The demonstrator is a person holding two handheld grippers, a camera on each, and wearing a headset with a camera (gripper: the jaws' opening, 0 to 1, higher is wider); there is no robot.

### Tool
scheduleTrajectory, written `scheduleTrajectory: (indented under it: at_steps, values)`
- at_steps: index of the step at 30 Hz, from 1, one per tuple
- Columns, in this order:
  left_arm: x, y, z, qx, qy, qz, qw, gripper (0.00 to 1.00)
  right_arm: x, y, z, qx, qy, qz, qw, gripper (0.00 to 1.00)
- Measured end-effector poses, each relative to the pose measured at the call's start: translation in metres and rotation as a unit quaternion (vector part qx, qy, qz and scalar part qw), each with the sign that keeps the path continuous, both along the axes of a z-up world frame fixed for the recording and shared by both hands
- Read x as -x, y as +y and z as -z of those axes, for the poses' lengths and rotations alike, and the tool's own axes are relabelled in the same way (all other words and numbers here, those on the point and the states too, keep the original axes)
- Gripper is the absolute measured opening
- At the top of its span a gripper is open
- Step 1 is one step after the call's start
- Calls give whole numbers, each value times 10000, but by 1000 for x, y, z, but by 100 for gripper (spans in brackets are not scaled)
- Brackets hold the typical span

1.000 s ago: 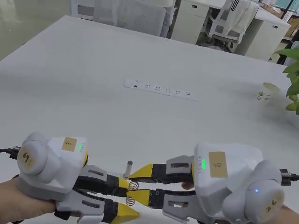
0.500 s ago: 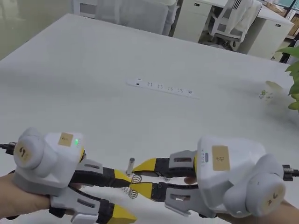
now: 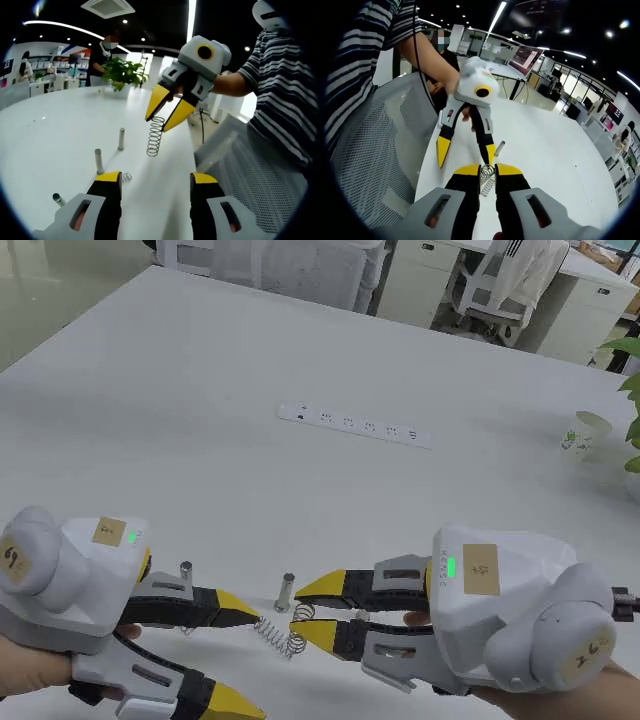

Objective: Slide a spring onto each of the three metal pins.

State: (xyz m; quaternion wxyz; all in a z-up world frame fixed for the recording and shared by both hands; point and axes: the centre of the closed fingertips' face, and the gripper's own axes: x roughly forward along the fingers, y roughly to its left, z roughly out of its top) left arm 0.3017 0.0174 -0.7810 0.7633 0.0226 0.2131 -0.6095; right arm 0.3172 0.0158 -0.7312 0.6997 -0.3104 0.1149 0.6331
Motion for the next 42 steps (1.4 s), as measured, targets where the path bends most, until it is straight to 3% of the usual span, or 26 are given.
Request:
scheduleTrajectory:
  at_steps: [6,22,32,40,42]
  values:
    - [1,10,0,-71,-50,-89,9999,57,-2,0,1,-8,8,52,10000,8]
    - [-3,40,-9,17,-139,-495,9987,71,-12,-7,2,15,-67,198,9998,8]
    - [-11,65,-13,93,-181,-928,9955,74,-17,-11,2,32,-76,279,9996,8]
    - [-19,80,-12,96,-214,-1230,9921,84,-20,-13,1,57,-118,310,9994,8]
    - [-23,83,-11,102,-247,-1352,9905,90,-21,-14,2,70,-126,328,9994,8]
